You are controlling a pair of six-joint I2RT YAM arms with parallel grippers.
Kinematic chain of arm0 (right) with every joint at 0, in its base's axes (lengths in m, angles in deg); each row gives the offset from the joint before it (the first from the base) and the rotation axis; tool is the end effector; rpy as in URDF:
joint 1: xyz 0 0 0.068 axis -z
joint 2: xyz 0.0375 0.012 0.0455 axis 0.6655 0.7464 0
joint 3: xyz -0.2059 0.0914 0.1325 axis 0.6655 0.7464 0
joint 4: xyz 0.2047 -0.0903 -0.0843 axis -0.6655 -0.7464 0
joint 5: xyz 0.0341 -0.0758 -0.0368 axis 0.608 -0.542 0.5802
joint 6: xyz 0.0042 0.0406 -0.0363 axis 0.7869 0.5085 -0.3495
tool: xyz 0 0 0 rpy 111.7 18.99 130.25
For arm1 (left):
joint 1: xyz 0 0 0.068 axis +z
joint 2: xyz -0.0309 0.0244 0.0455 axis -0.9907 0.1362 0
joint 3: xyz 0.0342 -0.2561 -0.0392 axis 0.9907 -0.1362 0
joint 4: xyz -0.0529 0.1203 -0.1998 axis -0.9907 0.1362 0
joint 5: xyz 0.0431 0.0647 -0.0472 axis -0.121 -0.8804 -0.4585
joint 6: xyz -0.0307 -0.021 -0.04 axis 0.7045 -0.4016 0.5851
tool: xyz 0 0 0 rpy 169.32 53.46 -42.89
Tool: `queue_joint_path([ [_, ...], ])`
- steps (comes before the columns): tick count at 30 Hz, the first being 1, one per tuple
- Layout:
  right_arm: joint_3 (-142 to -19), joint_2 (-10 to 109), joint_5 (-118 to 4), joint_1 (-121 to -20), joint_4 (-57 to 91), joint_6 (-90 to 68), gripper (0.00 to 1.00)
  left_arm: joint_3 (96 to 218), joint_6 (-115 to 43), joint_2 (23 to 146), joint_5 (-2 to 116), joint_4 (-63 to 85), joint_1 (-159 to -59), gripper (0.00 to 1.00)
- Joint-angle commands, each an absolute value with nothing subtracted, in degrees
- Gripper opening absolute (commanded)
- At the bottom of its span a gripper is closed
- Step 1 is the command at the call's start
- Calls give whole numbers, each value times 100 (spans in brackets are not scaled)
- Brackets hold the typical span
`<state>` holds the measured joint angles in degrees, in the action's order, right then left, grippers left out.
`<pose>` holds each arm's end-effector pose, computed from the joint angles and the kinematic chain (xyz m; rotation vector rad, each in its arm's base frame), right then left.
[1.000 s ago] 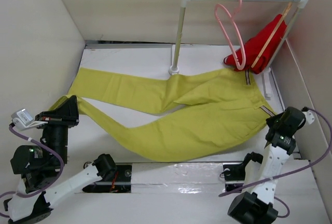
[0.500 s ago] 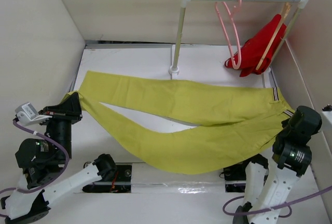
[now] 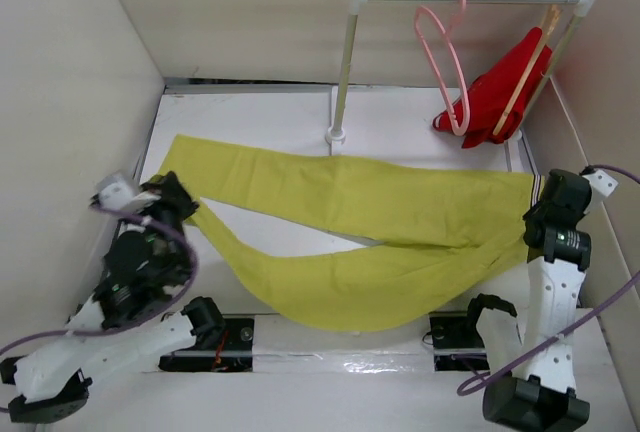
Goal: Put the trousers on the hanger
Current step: Fold the trousers at the center of the board.
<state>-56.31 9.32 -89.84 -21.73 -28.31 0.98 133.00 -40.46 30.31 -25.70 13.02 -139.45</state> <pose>0.1107 -0.0568 0.3144 0.9507 1.9507 -0.4933 0.0461 -0.0063 0.3965 -0.6399 1.3043 -0.2077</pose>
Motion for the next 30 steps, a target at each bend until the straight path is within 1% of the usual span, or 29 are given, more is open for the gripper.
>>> queue_joint_path([
  [1,-5792,890,-8858,-2221,-1664,52,0,13301,-4393,4544,-2721,500,-13965,0],
  [2,-5793,960,-8780,-2221,-1567,87,0,13703,-3945,4847,-2712,1225,-13843,0],
  [3,-5810,1031,-8683,-2160,-1558,148,0,13838,-3323,5137,-2433,1450,-13346,0],
  [4,-5802,1153,-8534,-2159,-1566,210,0,13909,-3125,5610,-2108,1574,-12932,0],
  [5,-5758,1198,-8446,-2159,-1523,254,0,13979,-2862,5823,-1714,1941,-12424,0],
  [6,-5636,1233,-8384,-2159,-1401,281,0,14162,-2494,6060,-813,2301,-11827,0],
  [7,-5582,1260,-8349,-2159,-1365,298,0,14225,-1942,6454,-282,2601,-10385,0],
  [8,-5486,1303,-8331,-2098,-1295,246,0,14191,-1867,6589,732,2847,-9057,0],
  [9,-5459,1321,-8331,-2010,-1259,202,0,14121,-1797,6660,855,2867,-9044,0],
  [10,-5433,1347,-8261,-1949,-1241,176,0,14085,-1570,6721,735,2920,-8756,0],
  [12,-5371,1357,-8138,-1704,-1110,53,0,14250,-1341,6835,559,3060,-8632,0],
  [13,-5362,1374,-8024,-1624,-1066,9,0,14365,-1113,6888,715,3226,-8395,0],
  [14,-5397,1400,-8023,-1623,-1057,-9,0,14471,-997,6984,968,3385,-7767,0],
  [17,-5538,1628,-7778,-1553,-1013,166,0,14875,-750,7317,690,3850,-7612,0],
  [20,-5678,1927,-7496,-1553,-785,351,0,15192,-592,7687,821,4114,-7216,0],
  [21,-5757,2006,-7496,-1553,-741,395,0,15384,-601,7793,621,4185,-7215,0],
  [30,-6494,3315,-7451,-1500,-441,755,0,16395,-697,9050,172,4247,-7163,0],
])
